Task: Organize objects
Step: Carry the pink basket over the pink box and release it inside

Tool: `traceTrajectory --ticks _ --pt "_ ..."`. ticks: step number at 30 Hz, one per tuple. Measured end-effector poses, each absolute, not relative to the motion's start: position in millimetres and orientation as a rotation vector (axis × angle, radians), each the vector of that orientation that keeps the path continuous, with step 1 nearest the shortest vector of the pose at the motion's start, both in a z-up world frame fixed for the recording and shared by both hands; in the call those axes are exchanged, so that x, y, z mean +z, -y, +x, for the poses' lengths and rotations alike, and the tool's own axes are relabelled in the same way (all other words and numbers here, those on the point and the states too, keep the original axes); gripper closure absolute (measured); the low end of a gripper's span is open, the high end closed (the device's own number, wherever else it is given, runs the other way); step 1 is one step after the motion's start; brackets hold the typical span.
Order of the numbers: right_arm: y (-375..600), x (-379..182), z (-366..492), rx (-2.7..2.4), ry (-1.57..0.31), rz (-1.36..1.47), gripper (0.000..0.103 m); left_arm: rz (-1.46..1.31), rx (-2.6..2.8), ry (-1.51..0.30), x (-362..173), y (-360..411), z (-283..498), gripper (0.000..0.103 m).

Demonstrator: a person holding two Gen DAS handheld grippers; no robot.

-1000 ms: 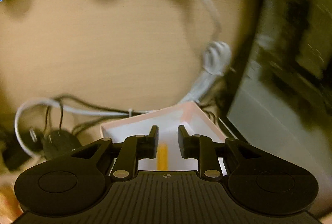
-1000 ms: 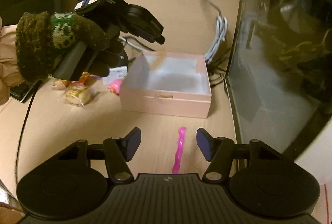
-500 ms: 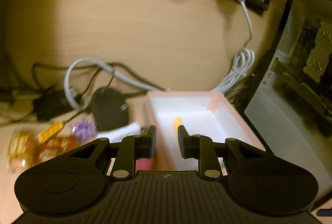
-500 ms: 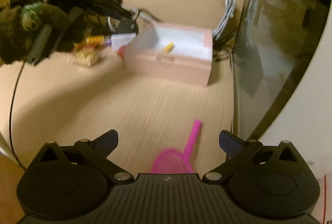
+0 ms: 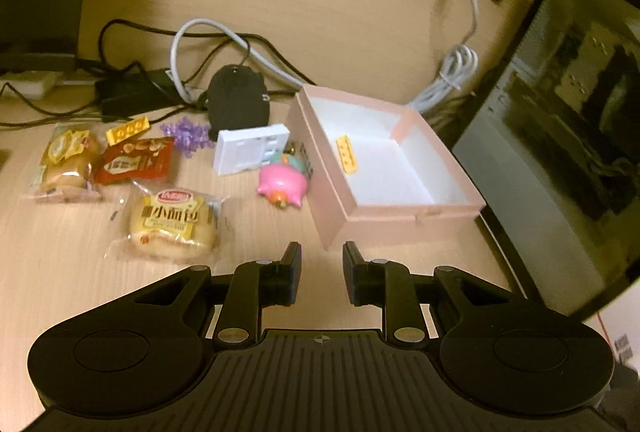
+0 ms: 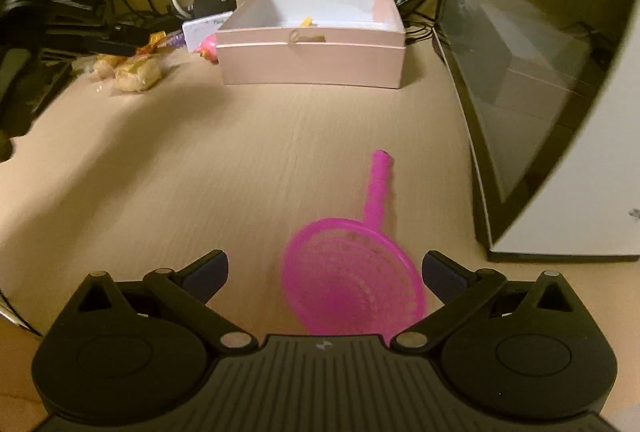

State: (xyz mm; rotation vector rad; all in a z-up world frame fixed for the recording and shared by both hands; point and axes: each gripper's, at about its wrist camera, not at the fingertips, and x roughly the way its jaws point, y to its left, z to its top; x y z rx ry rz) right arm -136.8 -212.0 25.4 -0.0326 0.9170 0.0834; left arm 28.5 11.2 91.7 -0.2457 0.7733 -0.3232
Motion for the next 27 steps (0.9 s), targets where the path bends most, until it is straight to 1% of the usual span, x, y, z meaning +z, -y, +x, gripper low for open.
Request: traceTrajectory --ticks 5,11,12,14,15,22,27 --pt "221 13 -120 0.005 -0.993 0.001 0.0 -0.251 -0.382 -0.802 84 -13 19 0.078" --pt "234 16 -115 -0.027 -1.006 0.082 0.0 -0.254 -0.423 -0.813 83 -18 7 0.078" --pt "235 15 -114 -0.029 -1.011 0.086 0.001 -0.255 -0.428 -0.815 82 -19 5 0.078" --pt "236 14 -113 -0.03 -1.027 0.088 0.011 -0.253 -0.434 -0.815 82 -20 2 0.078" --pt "235 14 -113 -0.026 -1.036 0.084 0.018 -0.254 -0.435 -0.814 82 -20 1 0.078" --pt "215 17 -119 -0.006 -1.046 -0.003 0.019 -0.281 -0.422 -0.828 78 -24 -1 0.078" --pt "207 33 -121 0.017 -1.02 -0.005 0.019 -0.291 -0.418 -0.837 75 -26 -6 0.078"
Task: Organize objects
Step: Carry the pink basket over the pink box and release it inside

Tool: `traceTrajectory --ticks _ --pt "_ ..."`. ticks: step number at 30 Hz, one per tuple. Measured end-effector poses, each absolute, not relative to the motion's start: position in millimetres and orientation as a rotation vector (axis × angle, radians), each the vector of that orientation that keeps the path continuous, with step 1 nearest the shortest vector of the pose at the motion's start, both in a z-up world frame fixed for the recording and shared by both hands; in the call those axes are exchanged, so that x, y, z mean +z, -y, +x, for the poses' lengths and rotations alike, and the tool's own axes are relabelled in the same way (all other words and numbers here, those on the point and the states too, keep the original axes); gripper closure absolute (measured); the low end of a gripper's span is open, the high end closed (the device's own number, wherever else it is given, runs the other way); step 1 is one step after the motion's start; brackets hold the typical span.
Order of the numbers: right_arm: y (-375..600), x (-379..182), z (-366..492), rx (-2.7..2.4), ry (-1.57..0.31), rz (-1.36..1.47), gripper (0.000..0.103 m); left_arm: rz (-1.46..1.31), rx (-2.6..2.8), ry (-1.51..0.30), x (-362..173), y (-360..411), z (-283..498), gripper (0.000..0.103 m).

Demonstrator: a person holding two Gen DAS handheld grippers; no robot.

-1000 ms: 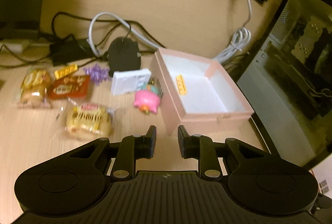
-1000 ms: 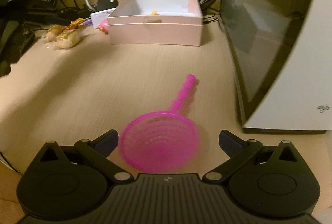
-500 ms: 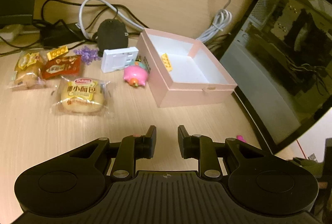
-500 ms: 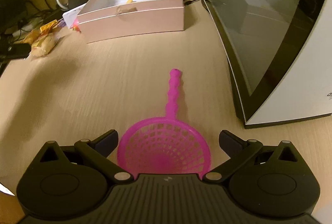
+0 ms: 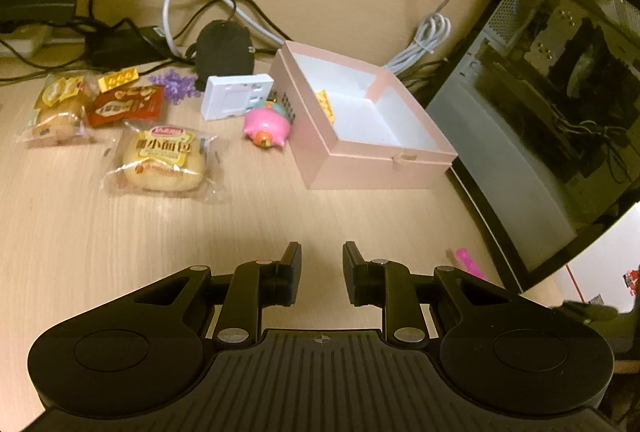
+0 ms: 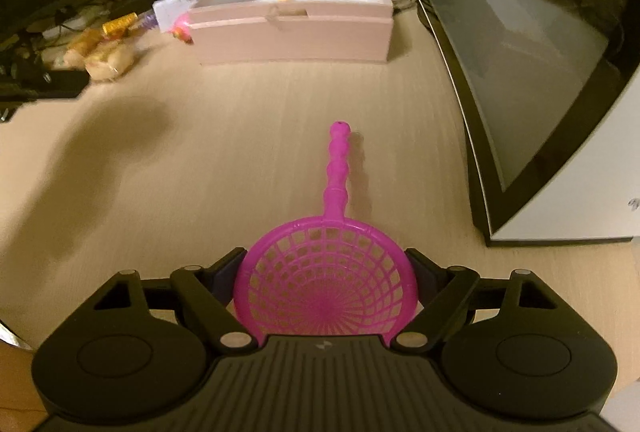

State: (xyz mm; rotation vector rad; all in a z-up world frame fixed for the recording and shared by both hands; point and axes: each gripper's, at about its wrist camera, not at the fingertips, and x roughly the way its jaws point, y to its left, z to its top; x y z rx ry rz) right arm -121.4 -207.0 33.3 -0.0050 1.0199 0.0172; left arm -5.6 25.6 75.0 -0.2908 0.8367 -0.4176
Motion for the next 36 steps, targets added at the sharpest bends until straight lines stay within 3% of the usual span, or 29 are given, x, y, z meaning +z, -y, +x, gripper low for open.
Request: traceTrajectory --ticks 6,12,14,15,19,28,36 --pt "196 98 -103 0.072 -0.826 -0.04 0.02 -0.308 -0.379 -0.817 80 -39 -14 0.078" --pt "184 158 -24 0.032 -0.589 -0.16 0.019 -0.327 -0.313 -0.792 82 -58 -26 0.079" --pt "186 163 15 0.039 -0.581 -0.16 0.011 -0.32 -0.286 -0.805 80 -63 -28 0.079" --pt "184 162 32 0.034 -0.587 -0.158 0.005 -0.31 -0.271 -0.81 78 -64 -30 0.079" --pt "185 141 63 0.01 -0.643 -0.147 0.003 -0.261 -0.225 -0.826 73 -71 -39 0.079" --pt "168 79 0 0.078 -0.716 -0.126 0.0 -0.232 -0.155 -0.875 57 -82 -28 0.078" --pt "149 56 -42 0.076 -0.749 -0.094 0.0 -0.531 -0.021 -0.869 65 -100 38 0.079"
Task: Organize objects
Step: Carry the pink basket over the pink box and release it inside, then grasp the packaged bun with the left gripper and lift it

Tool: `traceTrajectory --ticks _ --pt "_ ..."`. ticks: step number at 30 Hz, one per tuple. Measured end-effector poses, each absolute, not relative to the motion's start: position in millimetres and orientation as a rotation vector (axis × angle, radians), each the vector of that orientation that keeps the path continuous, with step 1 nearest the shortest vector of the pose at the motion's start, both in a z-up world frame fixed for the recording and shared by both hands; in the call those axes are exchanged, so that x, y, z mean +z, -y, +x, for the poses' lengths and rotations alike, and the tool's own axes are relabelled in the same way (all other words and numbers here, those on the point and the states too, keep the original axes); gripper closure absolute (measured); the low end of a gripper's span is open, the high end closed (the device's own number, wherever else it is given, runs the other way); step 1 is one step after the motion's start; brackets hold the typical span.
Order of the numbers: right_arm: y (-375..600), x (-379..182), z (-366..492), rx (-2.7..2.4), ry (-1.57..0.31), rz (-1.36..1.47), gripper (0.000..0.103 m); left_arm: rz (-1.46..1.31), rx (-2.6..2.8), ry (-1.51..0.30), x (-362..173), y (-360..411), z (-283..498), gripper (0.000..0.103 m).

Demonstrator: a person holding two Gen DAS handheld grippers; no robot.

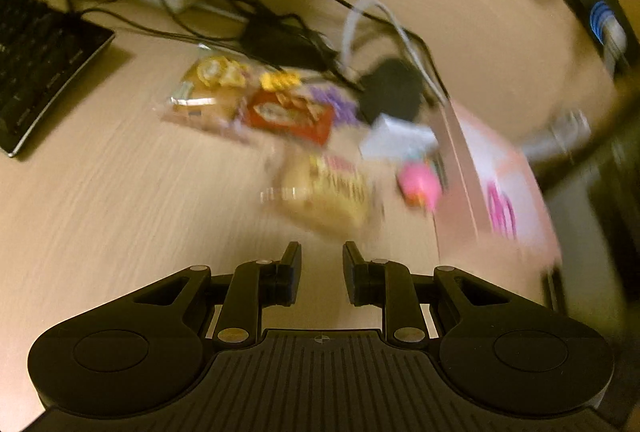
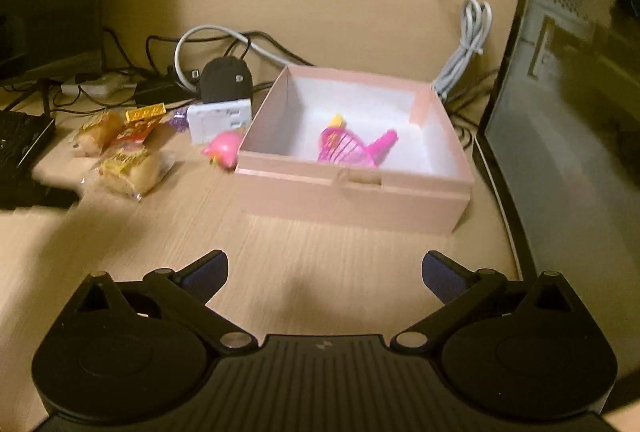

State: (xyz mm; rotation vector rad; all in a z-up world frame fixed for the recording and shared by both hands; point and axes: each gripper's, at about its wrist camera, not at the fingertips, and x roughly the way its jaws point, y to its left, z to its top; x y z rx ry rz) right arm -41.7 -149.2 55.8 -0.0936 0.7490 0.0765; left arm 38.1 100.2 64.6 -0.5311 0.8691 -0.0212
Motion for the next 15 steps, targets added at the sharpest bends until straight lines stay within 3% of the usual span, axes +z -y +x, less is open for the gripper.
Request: traceTrajectory --ticks 3,10,15 --pt "147 51 -51 0.068 -0.756 -0.08 0.0 -0.37 -0.046 -0.794 82 -88 60 0.079" --pt "151 37 -67 0.044 -0.798 -0.089 0.0 0.585 -0.523 -0.688 76 -36 74 0.073" --pt "159 30 -68 0.022 -0.838 -0.07 0.0 0.705 -0.661 -0.702 62 -39 90 0.073"
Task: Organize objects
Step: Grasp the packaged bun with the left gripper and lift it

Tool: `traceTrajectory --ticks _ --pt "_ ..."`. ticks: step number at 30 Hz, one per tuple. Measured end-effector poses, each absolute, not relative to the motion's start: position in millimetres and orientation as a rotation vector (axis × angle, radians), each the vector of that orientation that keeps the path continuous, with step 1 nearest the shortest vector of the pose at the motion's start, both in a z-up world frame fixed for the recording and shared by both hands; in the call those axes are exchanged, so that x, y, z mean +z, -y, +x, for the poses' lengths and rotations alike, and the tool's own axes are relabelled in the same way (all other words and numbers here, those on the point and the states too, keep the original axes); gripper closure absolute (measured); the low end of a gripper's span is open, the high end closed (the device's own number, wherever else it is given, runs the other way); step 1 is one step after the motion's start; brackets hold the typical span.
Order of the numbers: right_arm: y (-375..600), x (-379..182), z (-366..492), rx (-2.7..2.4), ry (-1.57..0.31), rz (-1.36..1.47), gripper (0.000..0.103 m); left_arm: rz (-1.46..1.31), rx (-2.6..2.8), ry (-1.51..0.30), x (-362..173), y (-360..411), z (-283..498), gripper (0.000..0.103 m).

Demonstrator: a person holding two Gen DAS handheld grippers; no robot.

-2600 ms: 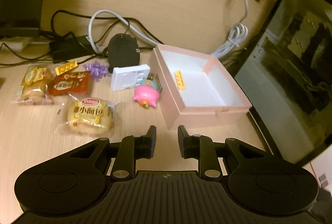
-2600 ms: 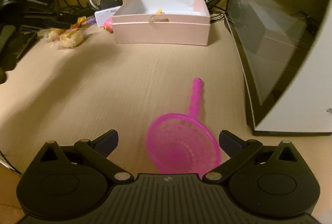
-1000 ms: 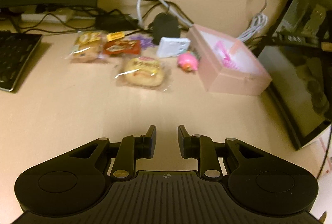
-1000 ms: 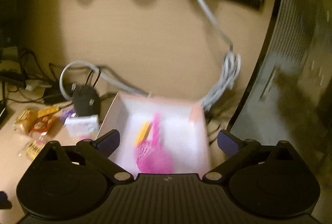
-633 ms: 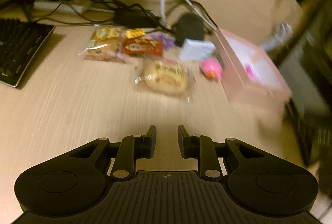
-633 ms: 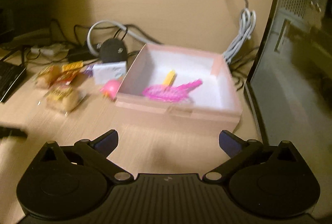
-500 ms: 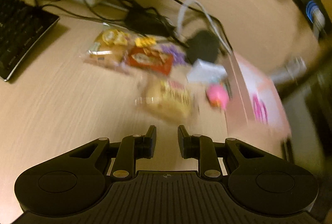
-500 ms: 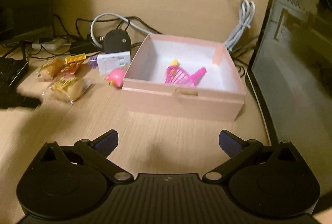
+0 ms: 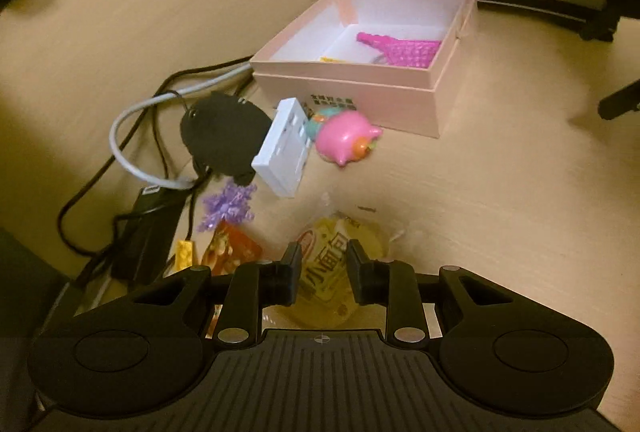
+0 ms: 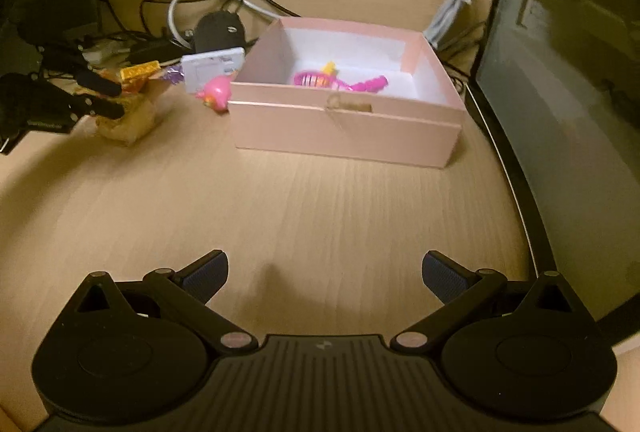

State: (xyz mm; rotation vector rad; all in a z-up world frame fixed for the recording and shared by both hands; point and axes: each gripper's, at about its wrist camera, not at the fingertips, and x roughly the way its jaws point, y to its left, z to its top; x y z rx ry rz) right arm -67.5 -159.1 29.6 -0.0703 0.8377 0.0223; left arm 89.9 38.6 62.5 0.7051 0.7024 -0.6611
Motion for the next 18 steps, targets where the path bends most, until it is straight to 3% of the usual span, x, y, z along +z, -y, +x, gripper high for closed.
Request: traceTrajectory --ticks 6,14,16,18 --pt "158 21 -67 0.014 -0.882 -0.043 0.0 0.58 -0.715 -0.78 62 -44 122 0.073" --pt "148 15 -70 0.028 -0.913 -0.041 0.0 0.427 -0.73 -0.864 60 -52 140 0.057" --pt "147 15 -71 0.028 -0.913 -0.033 0.0 0.461 -0.712 -0.853 58 -51 140 0.049" --pt "147 14 -72 0.028 -0.917 -0.032 0.0 0.463 -0.68 -0.869 51 -49 145 0.029"
